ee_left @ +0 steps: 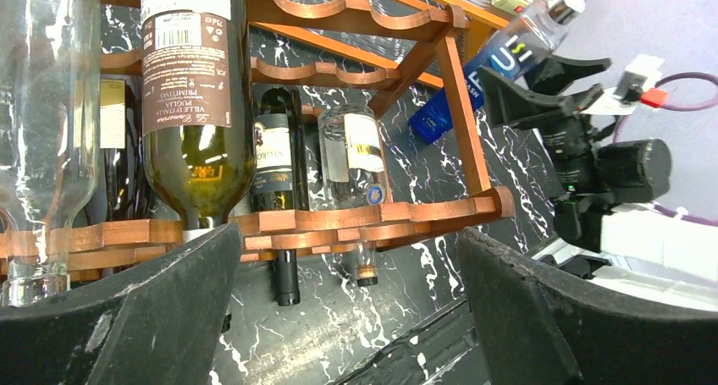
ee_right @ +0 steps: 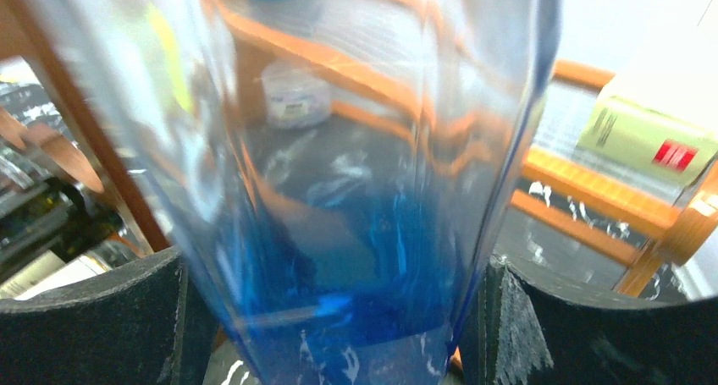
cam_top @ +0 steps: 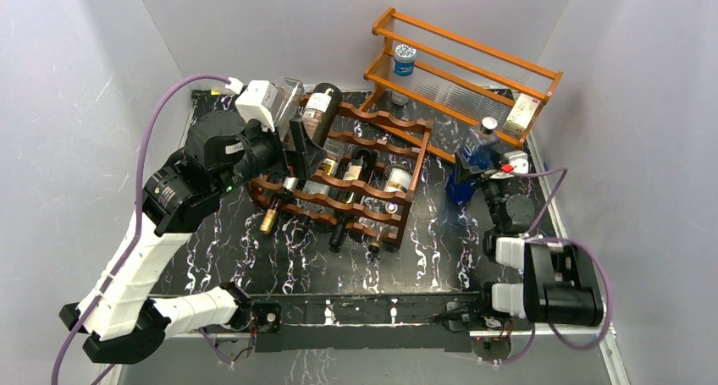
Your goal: Take the wine bottle off the wine rack
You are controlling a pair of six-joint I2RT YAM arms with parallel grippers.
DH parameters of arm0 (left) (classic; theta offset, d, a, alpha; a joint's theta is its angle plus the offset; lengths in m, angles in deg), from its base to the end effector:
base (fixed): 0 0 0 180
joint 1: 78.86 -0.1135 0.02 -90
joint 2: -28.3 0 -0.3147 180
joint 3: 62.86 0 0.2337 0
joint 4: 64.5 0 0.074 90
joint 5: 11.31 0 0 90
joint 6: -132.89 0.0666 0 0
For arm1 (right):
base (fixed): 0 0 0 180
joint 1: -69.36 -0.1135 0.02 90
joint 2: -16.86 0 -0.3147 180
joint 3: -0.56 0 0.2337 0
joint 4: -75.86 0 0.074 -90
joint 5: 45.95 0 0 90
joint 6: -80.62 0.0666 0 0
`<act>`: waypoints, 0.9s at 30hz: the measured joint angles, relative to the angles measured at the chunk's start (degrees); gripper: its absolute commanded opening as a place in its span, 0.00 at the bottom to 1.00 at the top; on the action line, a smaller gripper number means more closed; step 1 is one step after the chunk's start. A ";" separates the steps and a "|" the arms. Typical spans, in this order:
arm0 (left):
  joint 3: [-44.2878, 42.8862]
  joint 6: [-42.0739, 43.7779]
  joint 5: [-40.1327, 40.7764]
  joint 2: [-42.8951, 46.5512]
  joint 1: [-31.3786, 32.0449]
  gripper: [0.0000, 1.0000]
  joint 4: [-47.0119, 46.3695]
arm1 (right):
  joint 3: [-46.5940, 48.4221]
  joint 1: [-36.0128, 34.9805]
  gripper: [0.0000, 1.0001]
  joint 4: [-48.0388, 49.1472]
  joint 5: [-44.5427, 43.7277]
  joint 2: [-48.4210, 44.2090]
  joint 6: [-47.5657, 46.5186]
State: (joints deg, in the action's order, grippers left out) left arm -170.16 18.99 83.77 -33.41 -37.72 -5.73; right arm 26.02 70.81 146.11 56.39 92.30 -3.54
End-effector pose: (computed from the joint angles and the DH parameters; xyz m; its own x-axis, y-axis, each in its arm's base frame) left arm 0.1327 -0.1081 0.5256 -0.3962 -0.1897 -0.8984 0.4702 0.7985 -0.3760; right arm 0.2219 0.0086 0.2873 0.3267 0.0912 -0.9407 -0.2100 0.9775 0.0218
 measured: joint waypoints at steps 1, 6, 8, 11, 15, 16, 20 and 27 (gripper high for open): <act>0.02 0.00 0.00 -0.04 0.00 0.98 0.09 | 0.11 -0.02 0.98 -1.77 -0.02 -2.69 -0.02; -0.28 0.33 0.26 -1.29 0.00 0.98 1.27 | 2.21 -0.02 0.98 -20.02 -1.60 -19.28 -0.02; -1.01 0.72 0.59 -2.80 0.00 0.98 2.16 | 3.76 -0.02 0.98 -28.48 -2.43 -24.63 0.00; -2.10 1.14 1.53 -5.90 0.00 0.98 3.34 | 7.23 -0.44 0.98 -41.38 -4.37 -30.62 0.15; -3.39 2.05 3.08 -10.60 0.00 0.98 5.25 | 13.46 -0.90 0.98 -57.79 -8.48 -36.98 0.90; -3.69 2.32 3.61 -11.61 0.00 0.98 5.81 | 15.37 -0.90 0.98 -61.33 -9.25 -38.23 0.92; -3.98 3.43 7.48 -13.68 0.00 0.98 7.52 | 23.43 -0.90 0.98 -70.86 -11.52 -41.03 1.92; -9.92 5.60 15.13 -17.81 0.00 0.98 11.47 | 40.19 -2.73 0.98 -80.13 -12.59 -37.24 11.89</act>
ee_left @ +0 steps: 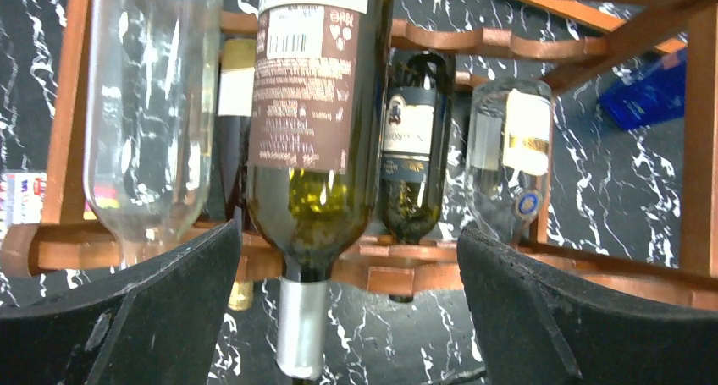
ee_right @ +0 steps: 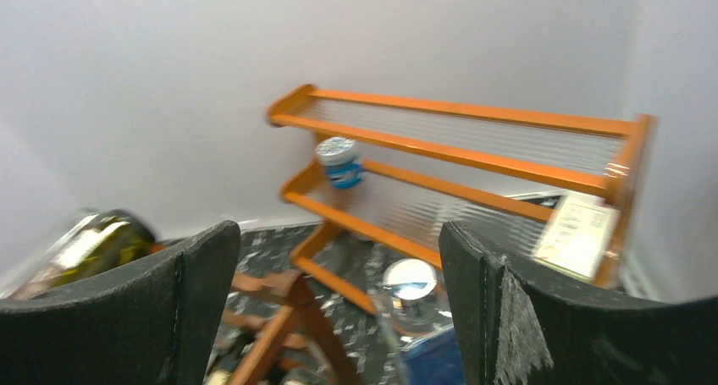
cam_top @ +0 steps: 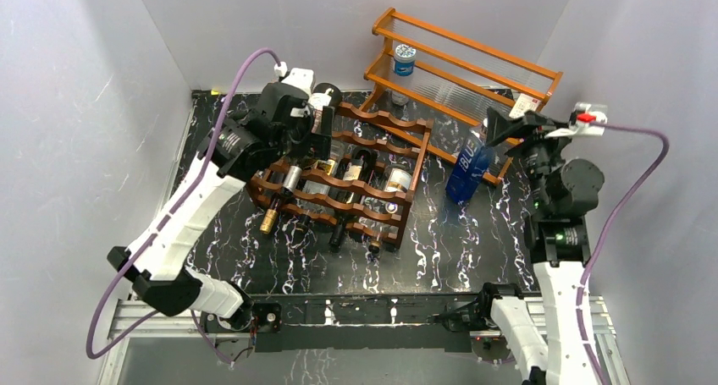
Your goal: Take the wine bottle off the wine rack
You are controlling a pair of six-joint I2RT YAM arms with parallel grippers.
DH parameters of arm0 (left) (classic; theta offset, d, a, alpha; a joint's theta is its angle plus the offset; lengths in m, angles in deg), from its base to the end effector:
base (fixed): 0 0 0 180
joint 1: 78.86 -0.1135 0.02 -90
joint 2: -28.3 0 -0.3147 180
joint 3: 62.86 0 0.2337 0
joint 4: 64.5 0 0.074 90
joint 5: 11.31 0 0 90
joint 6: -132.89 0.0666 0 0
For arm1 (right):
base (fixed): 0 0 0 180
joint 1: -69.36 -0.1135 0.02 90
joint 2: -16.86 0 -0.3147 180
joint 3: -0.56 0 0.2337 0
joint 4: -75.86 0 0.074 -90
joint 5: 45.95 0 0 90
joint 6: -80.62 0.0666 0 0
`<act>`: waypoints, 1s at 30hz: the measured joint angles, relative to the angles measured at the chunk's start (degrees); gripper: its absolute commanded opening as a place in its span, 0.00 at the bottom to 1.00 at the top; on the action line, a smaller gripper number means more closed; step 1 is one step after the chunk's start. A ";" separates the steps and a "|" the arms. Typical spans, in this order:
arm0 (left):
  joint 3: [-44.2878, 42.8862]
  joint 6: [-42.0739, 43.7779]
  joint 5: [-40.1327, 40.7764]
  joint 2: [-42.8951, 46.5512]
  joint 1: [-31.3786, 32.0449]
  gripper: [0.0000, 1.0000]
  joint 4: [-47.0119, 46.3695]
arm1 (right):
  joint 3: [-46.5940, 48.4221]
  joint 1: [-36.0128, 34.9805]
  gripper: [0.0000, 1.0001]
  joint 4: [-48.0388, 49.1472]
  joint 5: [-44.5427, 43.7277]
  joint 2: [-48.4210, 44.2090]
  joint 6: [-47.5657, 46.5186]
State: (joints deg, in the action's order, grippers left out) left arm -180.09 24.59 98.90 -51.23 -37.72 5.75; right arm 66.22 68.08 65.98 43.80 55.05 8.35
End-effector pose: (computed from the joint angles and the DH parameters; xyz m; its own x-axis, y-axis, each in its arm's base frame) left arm 0.2130 -0.1556 0.4924 -0.5097 0.0540 -0.8587 0.2507 0.9640 -0.0882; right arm 0.1140 0.0023 0.4584 0.2822 0.3109 -0.9076 -0.1093 0.9503 0.2915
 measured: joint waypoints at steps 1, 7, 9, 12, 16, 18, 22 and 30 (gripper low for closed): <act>-1.31 0.39 0.83 -1.09 -0.04 0.98 0.11 | 2.71 -0.11 0.98 -1.51 1.88 1.36 1.22; -5.81 3.50 3.41 -8.28 -0.79 0.98 0.68 | 18.12 -1.99 0.98 -7.37 16.20 13.33 4.55; -6.64 4.44 3.80 -10.75 -1.53 0.98 0.61 | 20.28 -3.52 0.98 -9.01 20.76 16.44 3.63; -6.91 5.68 4.00 -14.21 -3.04 0.98 0.37 | 21.00 -5.84 0.98 -11.91 26.14 20.20 1.33; -6.71 6.56 3.98 -16.02 -4.11 0.98 -0.09 | 22.82 -9.75 0.98 -15.82 30.64 23.96 -1.84; -6.27 6.82 4.00 -15.89 -4.31 0.97 -0.87 | 24.94 -12.76 0.98 -17.42 31.67 26.10 -3.67; -4.61 7.23 3.98 -15.87 -4.70 0.94 -2.12 | 27.89 -18.08 0.98 -20.00 31.65 28.81 -6.84; -1.60 7.21 3.39 -15.87 -5.09 0.71 -2.64 | 30.23 -22.93 0.98 -22.51 27.74 30.75 -9.16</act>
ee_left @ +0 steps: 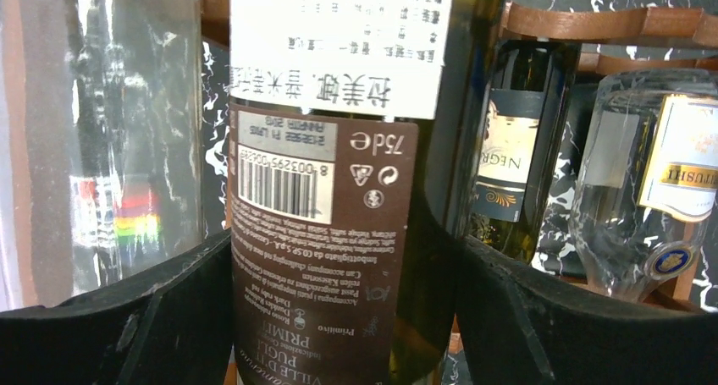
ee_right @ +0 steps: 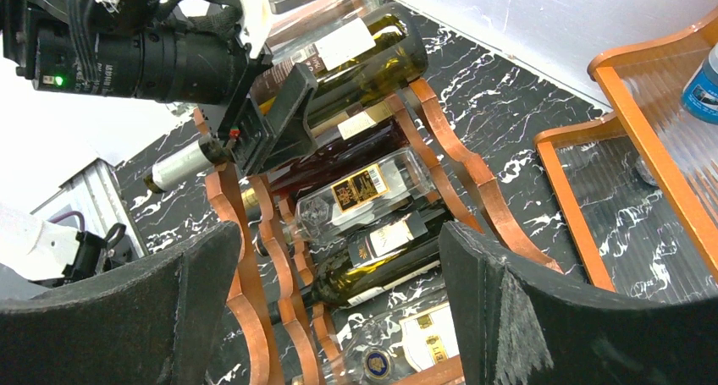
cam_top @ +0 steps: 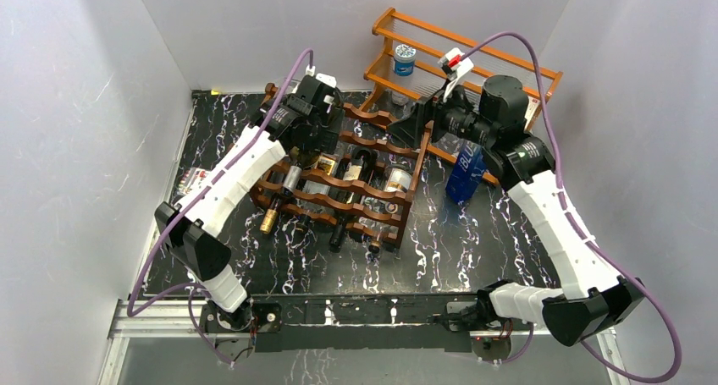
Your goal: Take the wine bottle off the wine rack
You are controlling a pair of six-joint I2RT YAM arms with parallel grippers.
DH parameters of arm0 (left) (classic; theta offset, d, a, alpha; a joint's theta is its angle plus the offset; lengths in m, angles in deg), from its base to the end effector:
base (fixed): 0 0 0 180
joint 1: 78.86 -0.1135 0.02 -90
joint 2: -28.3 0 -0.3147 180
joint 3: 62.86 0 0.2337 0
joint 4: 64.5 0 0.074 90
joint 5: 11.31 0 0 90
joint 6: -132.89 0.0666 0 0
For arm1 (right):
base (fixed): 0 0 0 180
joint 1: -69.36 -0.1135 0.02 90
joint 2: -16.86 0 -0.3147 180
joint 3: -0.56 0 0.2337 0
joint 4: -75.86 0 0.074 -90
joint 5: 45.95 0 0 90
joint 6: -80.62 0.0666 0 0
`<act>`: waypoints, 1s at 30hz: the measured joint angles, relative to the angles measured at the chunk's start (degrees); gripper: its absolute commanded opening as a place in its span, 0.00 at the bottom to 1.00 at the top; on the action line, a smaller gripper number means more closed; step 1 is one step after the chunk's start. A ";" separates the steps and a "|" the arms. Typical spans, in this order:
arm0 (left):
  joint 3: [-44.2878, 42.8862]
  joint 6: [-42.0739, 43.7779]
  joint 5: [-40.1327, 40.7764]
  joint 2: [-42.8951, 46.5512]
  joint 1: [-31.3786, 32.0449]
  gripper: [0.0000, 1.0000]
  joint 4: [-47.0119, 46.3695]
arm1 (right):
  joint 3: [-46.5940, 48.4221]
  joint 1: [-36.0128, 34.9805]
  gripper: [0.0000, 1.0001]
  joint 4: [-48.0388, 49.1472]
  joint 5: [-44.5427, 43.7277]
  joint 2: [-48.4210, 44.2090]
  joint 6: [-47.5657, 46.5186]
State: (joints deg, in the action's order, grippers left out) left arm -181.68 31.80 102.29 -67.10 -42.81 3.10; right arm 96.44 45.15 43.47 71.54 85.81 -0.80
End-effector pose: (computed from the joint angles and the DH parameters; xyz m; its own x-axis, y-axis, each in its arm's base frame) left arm 0.3075 -0.1908 0.4256 -0.6120 0.2275 -0.7574 0.1930 0.9717 0.1359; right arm 0.2134 0.1297 0.5004 -0.2026 0.0540 -0.9778 -0.7612 0.6195 0.1919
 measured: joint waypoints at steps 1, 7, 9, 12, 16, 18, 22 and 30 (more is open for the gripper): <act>0.07 -0.04 -0.17 0.02 0.00 0.65 0.00 | 0.00 -0.57 0.98 0.00 -0.44 0.04 0.02; -0.26 -0.04 -1.60 0.24 -0.33 0.45 0.63 | 1.62 -4.66 0.98 -0.70 -5.46 1.77 -0.81; -1.33 -0.07 -2.54 0.24 -0.48 0.36 1.84 | 3.82 -6.99 0.98 -2.19 -10.05 3.82 -2.89; -4.33 -0.48 -4.17 0.24 -0.85 0.26 3.69 | 4.39 -11.91 0.98 -3.04 -15.61 5.33 -6.56; -6.60 -1.70 -7.23 1.75 -1.44 0.16 4.44 | 3.78 -15.87 0.98 -1.79 -18.27 5.38 -14.10; -6.62 -2.91 -9.68 3.43 -1.90 0.09 4.76 | -1.20 -16.83 0.98 2.89 -17.18 2.78 -20.94; -6.58 -5.68 -14.67 9.40 -2.60 0.00 4.76 | -3.15 -17.94 0.98 6.27 -12.92 2.49 -33.99; 4.85 -14.86 -33.44 24.06 -2.89 0.00 3.61 | -4.50 -21.73 0.98 3.48 -3.72 2.40 -69.35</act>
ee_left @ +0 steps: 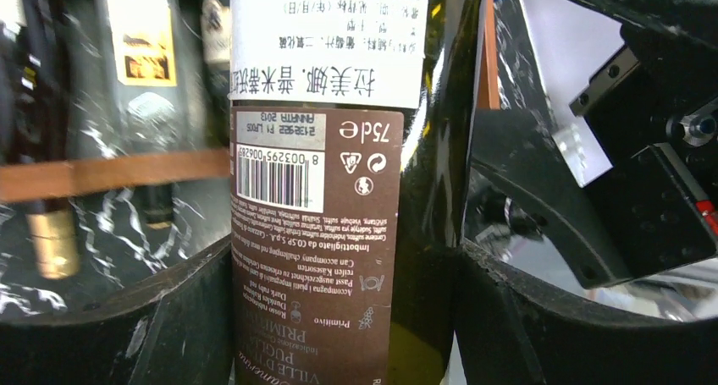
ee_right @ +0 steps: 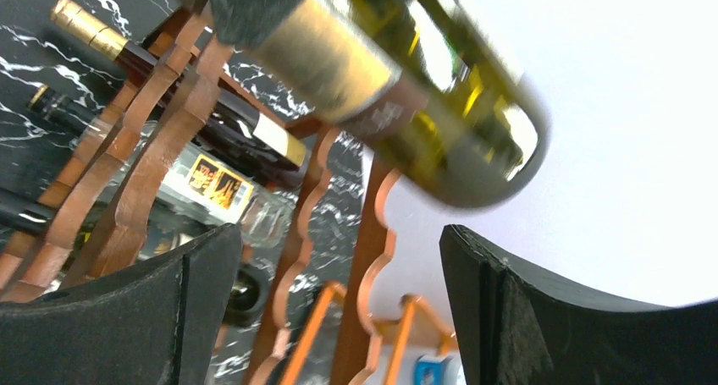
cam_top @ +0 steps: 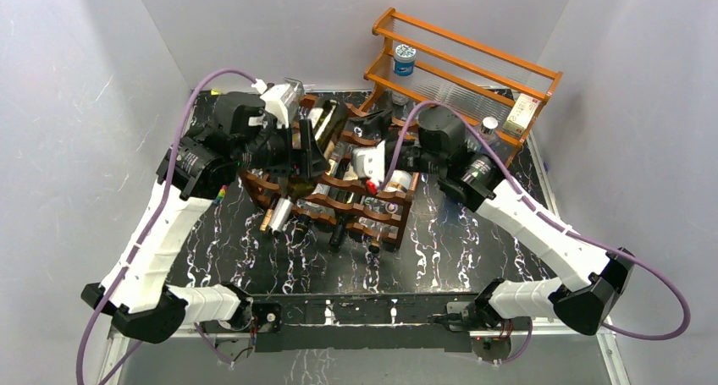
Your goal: Take the wine bottle off the wine rack
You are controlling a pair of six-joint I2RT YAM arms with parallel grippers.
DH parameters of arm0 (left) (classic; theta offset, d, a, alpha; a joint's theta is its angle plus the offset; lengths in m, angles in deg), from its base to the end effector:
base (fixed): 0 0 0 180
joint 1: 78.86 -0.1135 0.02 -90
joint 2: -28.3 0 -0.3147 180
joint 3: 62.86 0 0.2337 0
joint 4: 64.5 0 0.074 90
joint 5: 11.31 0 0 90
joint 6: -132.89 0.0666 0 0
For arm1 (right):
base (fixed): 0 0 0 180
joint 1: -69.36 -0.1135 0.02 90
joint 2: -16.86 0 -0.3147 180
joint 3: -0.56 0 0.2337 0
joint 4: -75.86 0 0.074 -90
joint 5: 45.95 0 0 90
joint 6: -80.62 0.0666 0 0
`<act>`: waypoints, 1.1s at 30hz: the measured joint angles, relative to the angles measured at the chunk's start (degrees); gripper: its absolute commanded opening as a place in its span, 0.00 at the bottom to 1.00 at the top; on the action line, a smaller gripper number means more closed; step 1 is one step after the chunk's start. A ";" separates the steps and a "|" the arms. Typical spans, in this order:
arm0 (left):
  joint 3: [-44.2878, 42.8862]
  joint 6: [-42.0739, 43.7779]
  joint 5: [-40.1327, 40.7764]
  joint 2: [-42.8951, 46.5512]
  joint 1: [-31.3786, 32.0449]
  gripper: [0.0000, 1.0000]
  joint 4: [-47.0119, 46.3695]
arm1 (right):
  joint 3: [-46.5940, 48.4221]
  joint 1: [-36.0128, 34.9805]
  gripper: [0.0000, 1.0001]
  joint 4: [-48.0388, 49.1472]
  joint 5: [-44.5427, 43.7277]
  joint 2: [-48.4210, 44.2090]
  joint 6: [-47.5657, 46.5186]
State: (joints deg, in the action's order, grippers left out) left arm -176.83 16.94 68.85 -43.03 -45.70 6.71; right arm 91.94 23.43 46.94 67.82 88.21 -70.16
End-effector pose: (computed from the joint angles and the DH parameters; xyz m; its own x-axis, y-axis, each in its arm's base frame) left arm 0.1728 -0.1265 0.5032 -0.6508 -0.0898 -0.7539 0.4224 0.7823 -0.4578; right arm 0.1701 0.2143 0.4709 0.7631 -0.3600 -0.5367 -0.5500 0.0742 -0.8319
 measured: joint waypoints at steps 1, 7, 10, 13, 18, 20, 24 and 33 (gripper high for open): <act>0.98 -0.48 -1.09 0.50 0.00 0.00 0.11 | -0.28 -0.98 0.98 0.44 -0.13 0.00 -2.19; 4.50 -2.95 -7.67 1.29 0.00 0.00 0.07 | -0.28 -4.74 0.98 2.29 -1.42 1.42 -12.74; 4.98 -3.50 -9.49 1.29 0.00 0.00 -0.13 | -0.11 -5.49 0.98 2.49 -1.86 2.84 -16.44; 5.11 -3.72 -10.21 1.29 -0.11 0.00 0.37 | 1.14 -6.10 0.98 2.03 -1.77 4.92 -19.67; 5.35 -3.69 -11.78 1.27 -0.11 0.00 0.61 | 1.42 -7.13 0.98 2.01 -1.62 6.40 -22.62; 5.64 -3.69 -12.68 1.25 -0.11 0.00 0.33 | 1.42 -7.54 0.98 2.08 -1.51 6.84 -23.37; 5.84 -3.69 -13.75 1.01 -0.11 0.04 0.22 | 1.25 -8.50 0.88 2.29 -1.51 7.63 -24.79; 6.73 -2.73 -13.40 -0.15 0.15 0.37 1.18 | -6.47 -8.85 0.47 10.45 -2.89 5.73 -26.10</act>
State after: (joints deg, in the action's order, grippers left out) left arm -170.10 14.21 55.45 -43.18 -45.54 7.89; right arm 85.47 14.58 57.39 64.94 93.94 -96.25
